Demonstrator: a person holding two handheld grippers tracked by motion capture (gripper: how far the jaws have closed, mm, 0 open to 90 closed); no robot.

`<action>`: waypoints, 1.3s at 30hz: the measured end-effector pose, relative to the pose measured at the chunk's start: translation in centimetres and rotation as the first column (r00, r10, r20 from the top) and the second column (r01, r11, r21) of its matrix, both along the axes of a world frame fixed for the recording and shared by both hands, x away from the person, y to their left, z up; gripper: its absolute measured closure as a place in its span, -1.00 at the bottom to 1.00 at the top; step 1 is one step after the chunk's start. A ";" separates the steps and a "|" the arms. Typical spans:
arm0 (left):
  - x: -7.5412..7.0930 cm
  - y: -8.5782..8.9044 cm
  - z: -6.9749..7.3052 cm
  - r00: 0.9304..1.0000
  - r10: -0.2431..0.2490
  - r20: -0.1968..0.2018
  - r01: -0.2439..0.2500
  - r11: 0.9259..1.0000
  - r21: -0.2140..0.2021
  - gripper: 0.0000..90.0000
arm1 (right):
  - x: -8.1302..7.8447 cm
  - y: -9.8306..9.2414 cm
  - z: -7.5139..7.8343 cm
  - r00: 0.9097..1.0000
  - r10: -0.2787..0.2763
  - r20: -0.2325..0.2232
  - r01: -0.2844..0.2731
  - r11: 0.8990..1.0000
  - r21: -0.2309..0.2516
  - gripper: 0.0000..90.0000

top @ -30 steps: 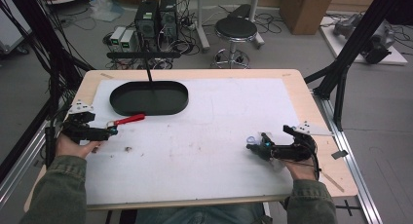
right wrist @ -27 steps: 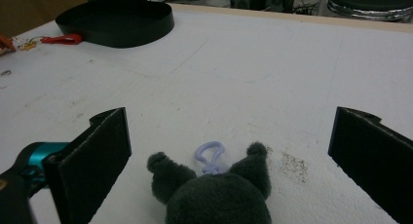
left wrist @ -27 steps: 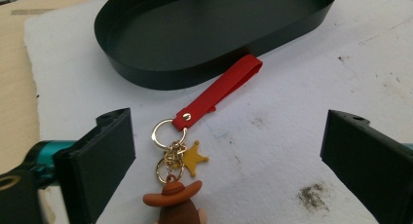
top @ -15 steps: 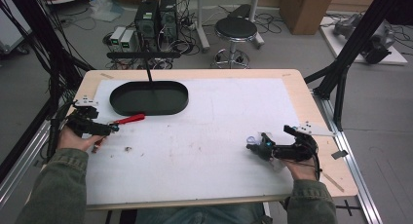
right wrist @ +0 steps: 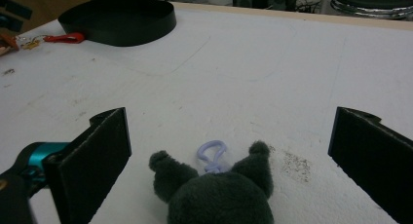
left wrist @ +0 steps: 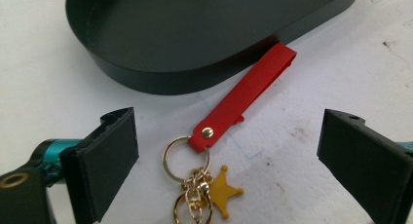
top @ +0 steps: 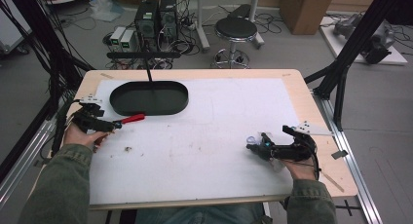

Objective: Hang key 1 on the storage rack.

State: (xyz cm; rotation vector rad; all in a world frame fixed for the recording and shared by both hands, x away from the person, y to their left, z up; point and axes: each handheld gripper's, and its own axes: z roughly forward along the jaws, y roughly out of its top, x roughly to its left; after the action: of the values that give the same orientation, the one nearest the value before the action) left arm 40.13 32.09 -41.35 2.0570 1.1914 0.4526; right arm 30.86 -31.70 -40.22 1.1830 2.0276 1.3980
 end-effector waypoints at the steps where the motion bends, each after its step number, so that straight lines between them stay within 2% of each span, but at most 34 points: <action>1: 0.2 -0.1 -0.3 1.000 -0.006 -0.011 0.006 1.000 0.003 -0.78 | 0.0 0.0 0.0 1.000 0.000 -0.004 0.000 1.000 -0.002 -0.98; 3: 0.4 -0.3 -0.8 0.999 -0.017 -0.034 0.018 1.000 0.020 -0.77 | 0.0 0.1 0.0 1.000 -0.001 -0.005 0.001 1.000 -0.001 -0.98; 7: 0.8 -0.6 -1.4 0.998 -0.037 -0.052 0.039 0.999 0.036 -0.73 | 0.0 0.1 0.0 1.000 0.000 -0.005 0.000 1.000 -0.005 -0.98; 12: 1.1 -0.6 -1.6 0.999 -0.040 -0.021 0.041 0.999 0.016 -0.70 | 0.1 0.2 -0.1 1.000 0.004 -0.010 -0.005 1.000 -0.010 -0.98; 17: 1.3 -0.7 -2.0 0.999 -0.034 -0.013 0.034 0.999 -0.002 -0.64 | 0.2 0.2 -0.1 1.000 0.008 -0.008 -0.008 1.000 -0.016 -0.98; 21: 1.4 -1.1 -2.1 0.999 -0.038 0.018 0.037 0.999 0.013 -0.59 | 0.2 0.3 -0.2 1.000 0.009 -0.013 -0.009 1.000 -0.018 -0.98; 23: 1.5 -1.3 -2.2 0.999 -0.048 0.010 0.048 0.998 0.034 -0.55 | 0.2 0.3 -0.2 1.000 0.009 -0.014 -0.010 1.000 -0.019 -0.98; 27: 1.5 -1.2 -2.2 0.999 -0.044 0.013 0.043 0.999 0.031 -0.54 | 0.2 0.3 -0.2 1.000 0.010 -0.018 -0.011 1.000 -0.023 -0.98; 29: 1.5 -1.4 -2.2 0.999 -0.053 0.012 0.053 0.998 0.045 -0.52 | 0.3 0.3 -0.2 1.000 0.013 -0.019 -0.014 1.000 -0.024 -0.98; 33: 1.6 -1.7 -2.5 0.997 -0.082 -0.007 0.082 0.993 0.086 -0.35 | 0.3 0.4 -0.2 1.000 0.014 -0.022 -0.015 1.000 -0.027 -0.98; 34: 1.8 -1.9 -2.5 0.995 -0.096 -0.027 0.098 0.989 0.109 -0.35 | 0.3 0.4 -0.2 1.000 0.014 -0.023 -0.015 1.000 -0.027 -0.98; 36: 2.1 -2.5 -2.1 0.992 -0.124 -0.031 0.127 0.980 0.151 -0.33 | 0.3 0.4 -0.2 1.000 0.014 -0.024 -0.015 1.000 -0.026 -0.98; 39: 2.2 -3.3 -2.1 0.987 -0.159 -0.035 0.163 0.973 0.166 -0.13 | 0.3 0.4 -0.3 1.000 0.014 -0.024 -0.015 1.000 -0.027 -0.98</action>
State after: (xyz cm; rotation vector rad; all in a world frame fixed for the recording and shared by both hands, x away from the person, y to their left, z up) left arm 42.28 28.83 -43.40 2.2881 1.0172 0.4682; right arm 31.14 -31.34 -40.47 1.1820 2.0687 1.3652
